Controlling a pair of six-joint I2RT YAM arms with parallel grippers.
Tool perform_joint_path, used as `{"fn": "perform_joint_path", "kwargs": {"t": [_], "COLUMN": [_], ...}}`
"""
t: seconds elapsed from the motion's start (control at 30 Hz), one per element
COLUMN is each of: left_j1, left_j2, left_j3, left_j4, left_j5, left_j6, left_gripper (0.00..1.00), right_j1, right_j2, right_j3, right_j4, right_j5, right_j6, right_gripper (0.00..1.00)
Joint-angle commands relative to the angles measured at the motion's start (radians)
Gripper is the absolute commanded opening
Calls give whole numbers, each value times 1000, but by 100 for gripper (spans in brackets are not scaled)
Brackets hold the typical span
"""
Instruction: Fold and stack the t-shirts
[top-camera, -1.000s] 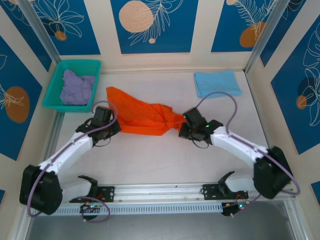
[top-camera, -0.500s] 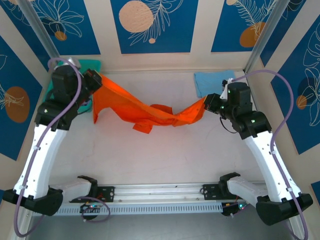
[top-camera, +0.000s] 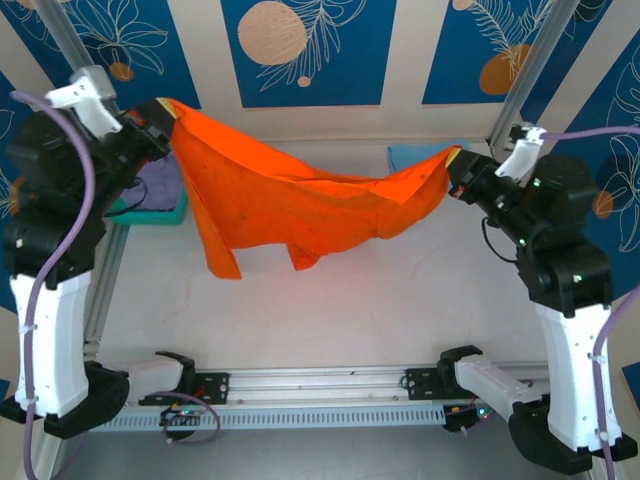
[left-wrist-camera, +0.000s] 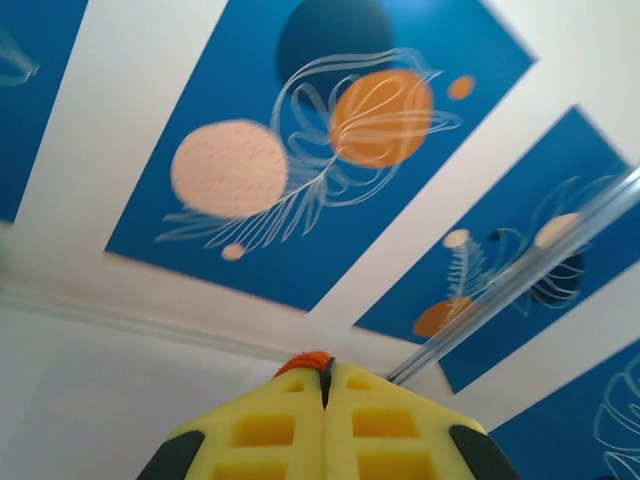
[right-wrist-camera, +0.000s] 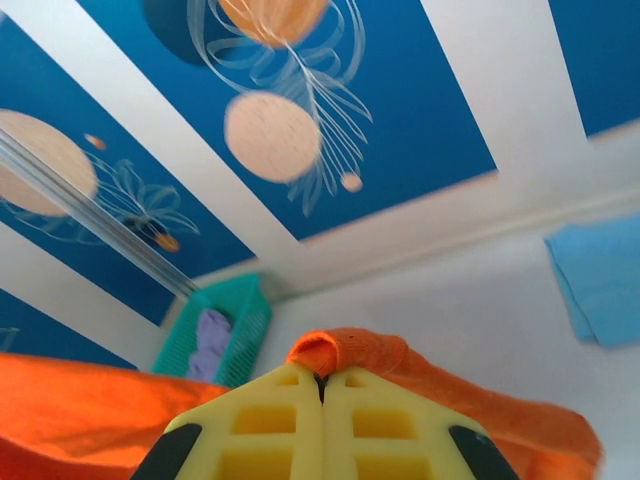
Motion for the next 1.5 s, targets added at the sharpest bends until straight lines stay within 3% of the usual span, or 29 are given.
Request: {"fn": "perform_joint_path", "kwargs": {"t": [0.0,0.23,0.5,0.6,0.7,0.83,0.9,0.97,1.07,1.13,1.2,1.27,1.43,1.47], "left_j1": [11,16,102,142,166,226,276,292,292,291,290,276,261,259], "left_j2": [-5,75,320,471,668,951,897,834,739,684,621,529,110,10], "left_j3": [121,90,84,170,388,886,794,770,764,743,667,508,-367,-541], "left_j4": [-7,-70,-16,-11,-41,-46,104,157,191,188,171,86,198,232], "left_j5": [41,7,157,242,338,480,521,529,584,623,681,681,581,563], "left_j6": [60,60,-18,-42,-34,-75,-128,-93,-39,-24,-7,61,111,105], "left_gripper": [0,0,0,0,0,0,0,0,0,0,0,0,0,4], "right_j1": [-7,-8,-21,-44,-79,-130,-135,-135,-133,-126,-119,-108,-94,-86], "right_j2": [24,113,349,472,595,811,905,968,946,862,724,550,172,110], "right_j3": [85,79,80,124,180,496,721,929,1033,958,751,433,-239,-361], "right_j4": [16,31,144,204,297,233,142,69,39,49,121,242,382,389], "right_j5": [-11,-31,-42,-74,-127,-237,-259,-284,-325,-328,-337,-331,-344,-356], "right_j6": [-20,-5,-42,-64,-67,-31,-44,-65,-97,-125,-136,-133,-87,-72], "right_gripper": [0,0,0,0,0,0,0,0,0,0,0,0,0,0]}}
